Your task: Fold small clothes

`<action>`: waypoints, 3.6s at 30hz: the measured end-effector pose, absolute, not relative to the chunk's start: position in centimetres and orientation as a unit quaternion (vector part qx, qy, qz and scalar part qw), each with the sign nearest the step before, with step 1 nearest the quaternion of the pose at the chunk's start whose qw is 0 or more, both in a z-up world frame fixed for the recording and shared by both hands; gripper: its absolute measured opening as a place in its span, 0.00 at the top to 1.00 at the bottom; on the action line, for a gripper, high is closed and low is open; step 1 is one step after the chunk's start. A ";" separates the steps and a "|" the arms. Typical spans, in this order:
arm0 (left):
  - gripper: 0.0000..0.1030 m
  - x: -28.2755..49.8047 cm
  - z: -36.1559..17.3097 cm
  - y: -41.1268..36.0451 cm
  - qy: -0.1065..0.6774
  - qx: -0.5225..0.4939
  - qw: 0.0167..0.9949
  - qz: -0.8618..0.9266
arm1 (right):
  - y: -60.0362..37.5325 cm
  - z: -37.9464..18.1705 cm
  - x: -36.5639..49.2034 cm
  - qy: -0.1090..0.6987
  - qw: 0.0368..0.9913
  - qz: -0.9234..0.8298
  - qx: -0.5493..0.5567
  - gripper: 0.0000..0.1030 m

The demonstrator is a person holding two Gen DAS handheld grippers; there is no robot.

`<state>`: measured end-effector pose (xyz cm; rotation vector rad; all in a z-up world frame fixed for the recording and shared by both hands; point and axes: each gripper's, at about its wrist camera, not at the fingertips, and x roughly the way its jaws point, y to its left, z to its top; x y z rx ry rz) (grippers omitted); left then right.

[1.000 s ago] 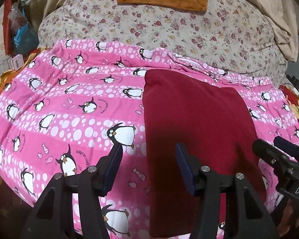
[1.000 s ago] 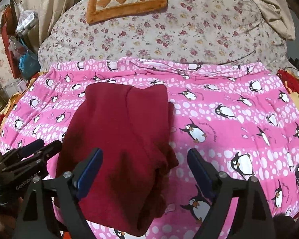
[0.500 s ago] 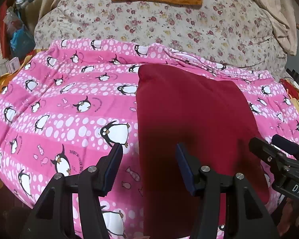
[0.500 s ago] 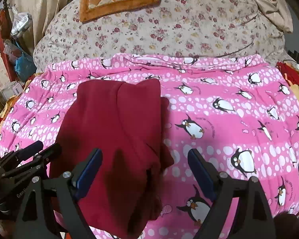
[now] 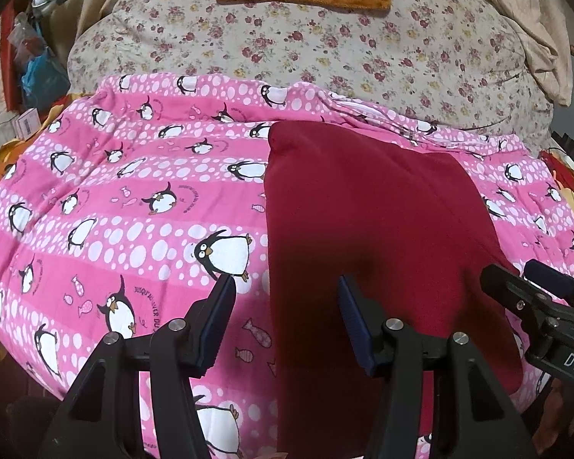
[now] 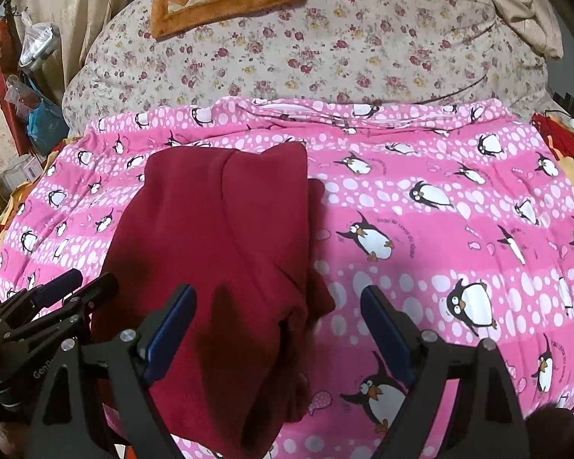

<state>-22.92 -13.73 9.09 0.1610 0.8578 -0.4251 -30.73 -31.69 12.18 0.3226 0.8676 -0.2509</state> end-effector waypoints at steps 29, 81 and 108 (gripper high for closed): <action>0.66 -23.4 9.4 -13.3 0.396 0.076 0.895 -0.189 | -31.2 12.3 -30.8 0.415 0.888 -0.117 0.158 0.12; 0.66 -23.5 9.3 -13.1 0.396 0.076 0.896 -0.188 | -31.0 12.0 -30.5 0.421 0.886 -0.112 0.156 0.12; 0.66 -23.4 9.3 -13.1 0.396 0.075 0.896 -0.189 | -30.8 11.8 -30.6 0.423 0.885 -0.113 0.158 0.12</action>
